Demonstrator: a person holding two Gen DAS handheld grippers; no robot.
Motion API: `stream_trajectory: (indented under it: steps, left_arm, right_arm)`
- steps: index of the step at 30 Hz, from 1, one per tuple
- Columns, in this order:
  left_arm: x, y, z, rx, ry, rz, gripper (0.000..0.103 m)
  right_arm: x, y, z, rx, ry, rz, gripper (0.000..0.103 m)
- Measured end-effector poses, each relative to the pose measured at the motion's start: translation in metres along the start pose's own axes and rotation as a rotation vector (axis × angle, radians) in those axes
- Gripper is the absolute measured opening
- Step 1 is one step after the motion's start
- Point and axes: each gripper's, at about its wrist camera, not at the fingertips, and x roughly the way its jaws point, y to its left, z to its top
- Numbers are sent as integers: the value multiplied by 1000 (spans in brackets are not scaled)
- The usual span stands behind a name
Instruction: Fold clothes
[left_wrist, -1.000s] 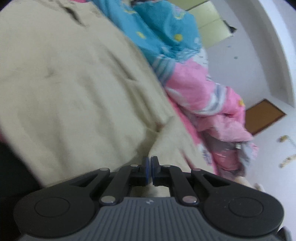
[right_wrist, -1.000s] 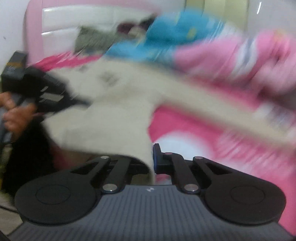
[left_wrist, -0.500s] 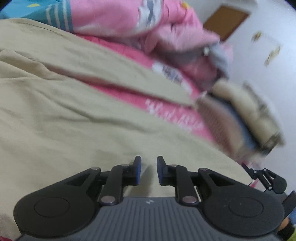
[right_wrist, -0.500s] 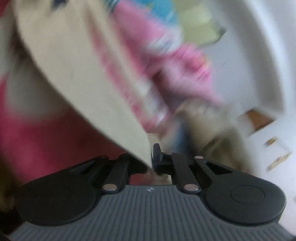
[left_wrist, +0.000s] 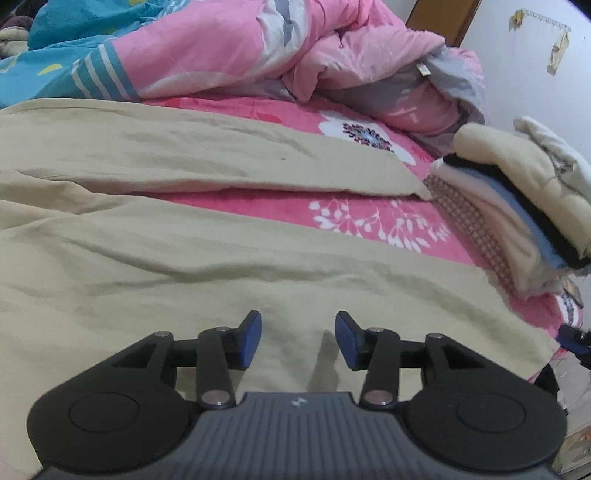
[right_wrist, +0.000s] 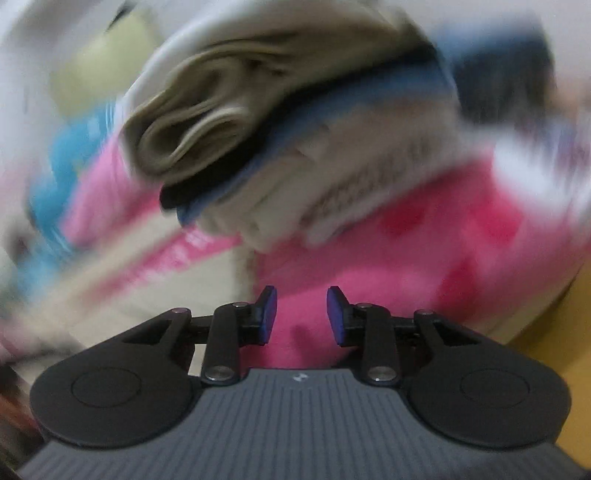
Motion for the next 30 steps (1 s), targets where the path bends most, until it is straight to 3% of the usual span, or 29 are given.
stream_trajectory:
  steps: [3, 6, 11, 19, 23, 25, 27, 30]
  left_arm:
    - [-2, -6, -1, 28, 1, 10, 47]
    - [-5, -16, 6, 68, -16, -25, 47]
    - [9, -59, 39, 279, -50, -128, 51]
    - [106, -170, 69, 787, 64, -345, 53]
    - [141, -198, 66, 886, 132, -424, 50]
    - [152, -204, 64, 897, 153, -451, 44]
    - [155, -204, 64, 873, 153, -486, 22]
    - [154, -201, 59, 844, 144, -509, 8]
  right_arm:
    - [30, -7, 8, 128, 75, 108, 29]
    - [61, 8, 14, 98, 116, 104, 29]
    - [85, 29, 23, 14, 134, 74, 29]
    - [68, 33, 12, 25, 158, 89, 29]
    - [43, 18, 2, 110, 162, 117, 31]
    - [38, 14, -2, 139, 171, 133, 31]
    - [40, 13, -3, 150, 184, 146, 31]
    - [32, 2, -2, 105, 204, 147, 31]
